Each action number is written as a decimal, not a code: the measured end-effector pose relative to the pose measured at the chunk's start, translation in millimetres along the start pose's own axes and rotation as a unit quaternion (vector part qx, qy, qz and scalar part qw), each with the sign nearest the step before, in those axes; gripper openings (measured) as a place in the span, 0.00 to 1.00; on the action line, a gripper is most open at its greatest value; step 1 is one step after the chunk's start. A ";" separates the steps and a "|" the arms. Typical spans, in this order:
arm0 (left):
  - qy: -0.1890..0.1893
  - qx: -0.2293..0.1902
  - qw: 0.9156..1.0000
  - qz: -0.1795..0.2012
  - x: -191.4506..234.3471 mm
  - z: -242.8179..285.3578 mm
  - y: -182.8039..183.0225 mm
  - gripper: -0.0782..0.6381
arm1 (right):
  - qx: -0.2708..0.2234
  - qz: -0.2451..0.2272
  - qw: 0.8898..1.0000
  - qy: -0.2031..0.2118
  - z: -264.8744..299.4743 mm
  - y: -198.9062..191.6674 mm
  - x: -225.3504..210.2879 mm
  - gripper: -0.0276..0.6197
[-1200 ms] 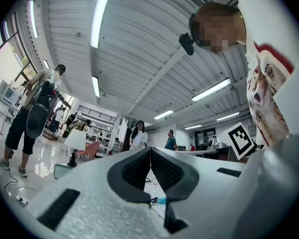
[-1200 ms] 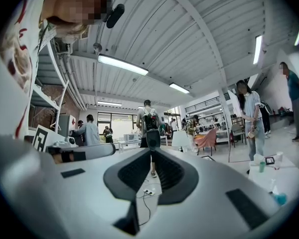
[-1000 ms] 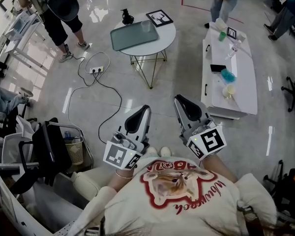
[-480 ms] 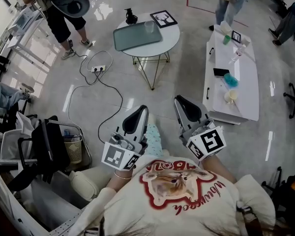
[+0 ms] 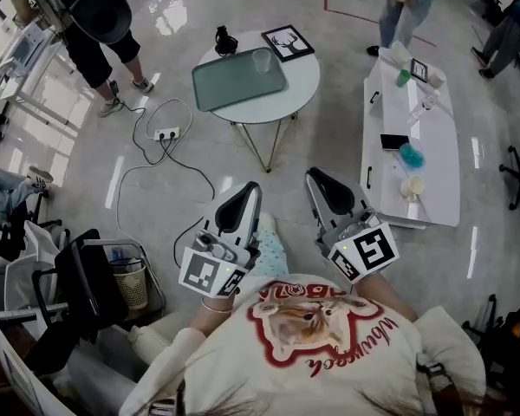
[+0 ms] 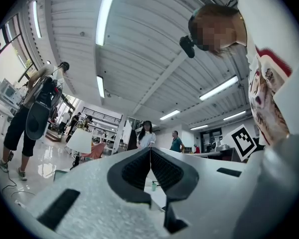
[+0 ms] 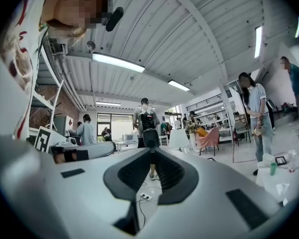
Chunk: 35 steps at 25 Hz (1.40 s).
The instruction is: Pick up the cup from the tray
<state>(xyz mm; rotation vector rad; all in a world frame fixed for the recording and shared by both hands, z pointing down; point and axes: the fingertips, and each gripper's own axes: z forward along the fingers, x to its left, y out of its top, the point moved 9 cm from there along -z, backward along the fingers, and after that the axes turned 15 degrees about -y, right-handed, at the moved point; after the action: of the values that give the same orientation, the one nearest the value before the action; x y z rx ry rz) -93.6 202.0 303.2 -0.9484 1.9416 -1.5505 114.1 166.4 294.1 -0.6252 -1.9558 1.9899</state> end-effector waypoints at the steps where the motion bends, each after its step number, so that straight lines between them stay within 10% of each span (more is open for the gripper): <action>1: -0.001 0.000 1.000 -0.002 14.0 5.5 -0.6 0.13 | 0.000 -0.001 1.000 -0.001 13.8 0.8 -2.0 0.11; 16: -0.049 0.007 0.999 -0.001 187.1 78.1 10.2 0.13 | -0.021 -0.012 0.999 -0.047 185.0 22.7 -26.0 0.11; 35: -0.029 0.009 0.999 -0.020 273.4 129.2 -13.5 0.13 | 0.007 -0.004 0.999 -0.043 276.5 10.1 -62.6 0.11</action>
<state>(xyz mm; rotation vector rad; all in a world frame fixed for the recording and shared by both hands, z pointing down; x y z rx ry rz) -173.0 -90.0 299.3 -1.0188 1.8765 -1.5435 34.2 -105.7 287.7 -0.5376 -1.9872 2.0561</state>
